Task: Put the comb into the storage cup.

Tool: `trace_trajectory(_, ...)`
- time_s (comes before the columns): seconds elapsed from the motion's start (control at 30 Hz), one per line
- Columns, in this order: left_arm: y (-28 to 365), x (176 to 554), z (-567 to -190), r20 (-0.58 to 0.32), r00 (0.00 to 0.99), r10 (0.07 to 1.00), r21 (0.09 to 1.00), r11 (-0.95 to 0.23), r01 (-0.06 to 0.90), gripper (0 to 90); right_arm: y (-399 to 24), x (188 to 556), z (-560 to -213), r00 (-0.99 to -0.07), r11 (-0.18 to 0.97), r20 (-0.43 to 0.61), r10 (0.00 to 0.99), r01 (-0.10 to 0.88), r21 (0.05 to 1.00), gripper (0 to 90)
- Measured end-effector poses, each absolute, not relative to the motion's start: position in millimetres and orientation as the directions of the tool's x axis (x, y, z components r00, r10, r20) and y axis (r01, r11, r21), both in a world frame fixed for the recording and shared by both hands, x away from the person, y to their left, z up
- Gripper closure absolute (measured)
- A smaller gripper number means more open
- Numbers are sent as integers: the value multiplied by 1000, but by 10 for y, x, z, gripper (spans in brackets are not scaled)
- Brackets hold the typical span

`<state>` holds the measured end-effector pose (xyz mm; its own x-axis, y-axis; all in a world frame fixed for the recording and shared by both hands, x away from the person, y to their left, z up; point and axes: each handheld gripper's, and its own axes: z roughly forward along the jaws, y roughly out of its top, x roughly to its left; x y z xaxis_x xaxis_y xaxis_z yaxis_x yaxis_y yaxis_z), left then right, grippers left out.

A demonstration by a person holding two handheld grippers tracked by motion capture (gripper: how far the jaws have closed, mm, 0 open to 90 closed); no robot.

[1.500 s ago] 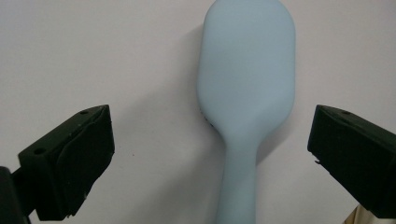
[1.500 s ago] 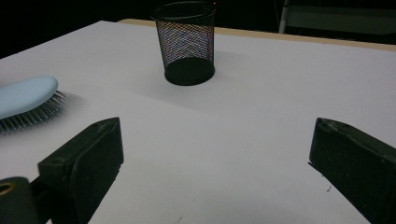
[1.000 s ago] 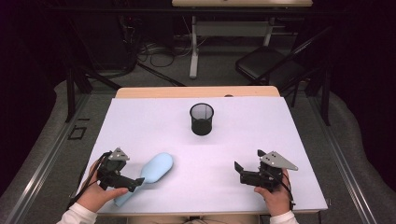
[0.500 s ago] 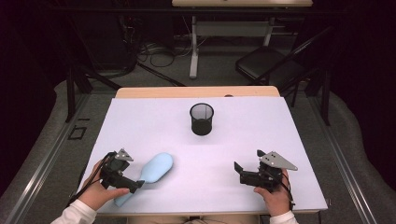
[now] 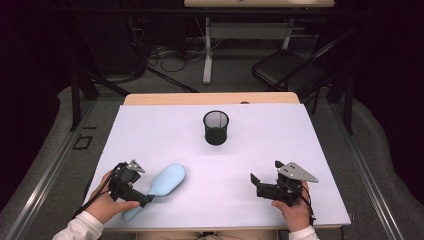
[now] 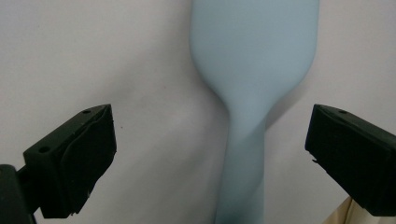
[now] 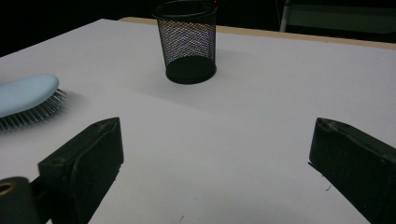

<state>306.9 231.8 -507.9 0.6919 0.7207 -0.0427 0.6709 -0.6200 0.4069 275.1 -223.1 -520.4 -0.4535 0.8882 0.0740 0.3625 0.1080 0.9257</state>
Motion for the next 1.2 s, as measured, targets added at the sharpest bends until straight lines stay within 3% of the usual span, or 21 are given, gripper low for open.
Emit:
trace_trajectory(0.6,2280,3085,-5111,-45,682,730,366,-623,691,32,-2221,2750,-5209,-455,109,78,887,371,922,26)
trace_trajectory(1.2,2249,3060,-5125,-32,682,731,349,-631,693,151,-2222,2751,-5212,-456,111,78,887,373,921,26)
